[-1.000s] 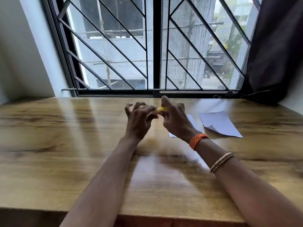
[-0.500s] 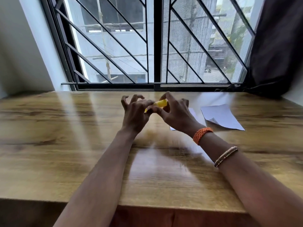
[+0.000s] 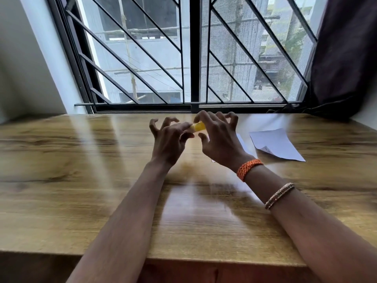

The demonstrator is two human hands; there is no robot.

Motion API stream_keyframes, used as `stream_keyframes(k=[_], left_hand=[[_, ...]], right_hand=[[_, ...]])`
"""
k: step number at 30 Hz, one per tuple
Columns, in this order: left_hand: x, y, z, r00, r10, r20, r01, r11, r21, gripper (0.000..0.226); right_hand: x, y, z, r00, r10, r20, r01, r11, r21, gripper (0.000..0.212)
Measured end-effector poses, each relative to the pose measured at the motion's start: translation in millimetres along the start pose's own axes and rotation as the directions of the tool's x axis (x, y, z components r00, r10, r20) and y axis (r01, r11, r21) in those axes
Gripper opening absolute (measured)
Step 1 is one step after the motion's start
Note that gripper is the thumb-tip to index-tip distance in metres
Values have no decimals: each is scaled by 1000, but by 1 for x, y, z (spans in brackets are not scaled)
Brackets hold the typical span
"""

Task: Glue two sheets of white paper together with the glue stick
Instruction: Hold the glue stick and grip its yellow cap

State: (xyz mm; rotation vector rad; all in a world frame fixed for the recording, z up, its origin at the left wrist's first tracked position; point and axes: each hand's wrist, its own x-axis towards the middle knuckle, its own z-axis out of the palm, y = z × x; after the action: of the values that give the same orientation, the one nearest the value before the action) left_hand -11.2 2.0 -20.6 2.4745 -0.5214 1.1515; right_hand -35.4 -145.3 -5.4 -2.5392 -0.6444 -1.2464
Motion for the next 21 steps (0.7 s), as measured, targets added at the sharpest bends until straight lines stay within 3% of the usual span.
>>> stream_keyframes(k=[5, 12, 15, 18, 21], left_hand=[[1, 1, -2, 1000, 7, -21, -6, 999, 33, 22], [1, 5, -1, 1000, 22, -7, -21, 999, 24, 24], [1, 6, -1, 1000, 15, -6, -15, 1000, 9, 26], [0, 5, -2, 1000, 4, -8, -4, 1000, 11, 27], [1, 3, -1, 1000, -8, -13, 9, 1000, 25, 28]], right_hand=[[3, 1, 4, 982, 187, 19, -188, 972, 142, 40], [1, 4, 8, 994, 102, 39, -105, 990, 98, 6], [1, 1, 4, 998, 62, 34, -63, 997, 40, 24], [0, 1, 1, 998, 56, 24, -57, 997, 43, 27], [1, 0, 1, 991, 135, 4, -135, 985, 106, 38]])
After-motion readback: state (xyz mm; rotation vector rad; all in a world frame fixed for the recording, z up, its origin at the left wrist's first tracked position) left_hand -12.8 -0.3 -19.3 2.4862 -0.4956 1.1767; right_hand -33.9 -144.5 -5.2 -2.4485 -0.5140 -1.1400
